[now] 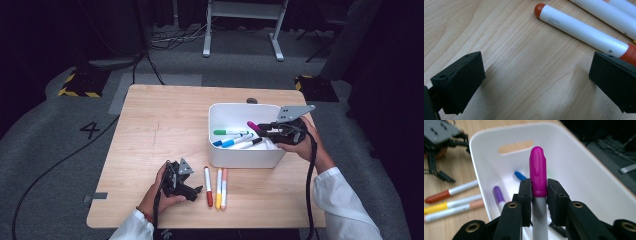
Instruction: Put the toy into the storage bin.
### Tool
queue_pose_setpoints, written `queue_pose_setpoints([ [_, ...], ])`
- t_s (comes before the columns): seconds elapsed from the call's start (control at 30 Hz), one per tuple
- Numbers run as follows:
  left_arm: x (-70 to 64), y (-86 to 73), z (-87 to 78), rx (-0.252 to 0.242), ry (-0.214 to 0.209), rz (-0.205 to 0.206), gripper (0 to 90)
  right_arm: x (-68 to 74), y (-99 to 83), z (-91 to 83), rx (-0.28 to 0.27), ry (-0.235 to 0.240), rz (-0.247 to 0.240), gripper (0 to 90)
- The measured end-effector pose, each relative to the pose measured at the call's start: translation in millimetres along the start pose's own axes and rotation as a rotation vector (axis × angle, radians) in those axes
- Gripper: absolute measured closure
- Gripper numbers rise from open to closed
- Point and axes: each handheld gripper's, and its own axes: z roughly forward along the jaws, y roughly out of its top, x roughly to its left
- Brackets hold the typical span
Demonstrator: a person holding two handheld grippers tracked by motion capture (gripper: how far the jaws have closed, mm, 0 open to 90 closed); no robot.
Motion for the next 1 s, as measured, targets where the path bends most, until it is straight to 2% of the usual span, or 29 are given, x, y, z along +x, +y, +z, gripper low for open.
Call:
queue_pose_setpoints([
  [0.13,0.0,0.0,0.0,0.000,0.000,0.000,0.4,2.2,-5.1,14.7,0.093,0.030,-0.021,74.5],
  [0.27,0.0,0.0,0.0,0.000,0.000,0.000,0.4,2.9,-7.8,24.2,0.176,0.038,-0.026,74.5],
  [0.4,0.0,0.0,0.0,0.000,0.000,0.000,0.4,4.7,-8.6,30.7,0.237,0.056,-0.035,74.4],
  [0.5,0.0,0.0,0.0,0.000,0.000,0.000,0.4,8.4,-8.2,34.3,0.260,0.082,-0.050,74.4],
  [0.77,0.1,0.0,0.0,0.000,-0.001,0.000,0.4,8.2,-8.5,35.6,0.263,0.077,-0.034,72.7],
  [1.0,0.0,0.0,0.0,0.000,-0.001,0.000,0.4,7.2,-10.0,31.0,0.198,0.052,0.010,63.4],
])
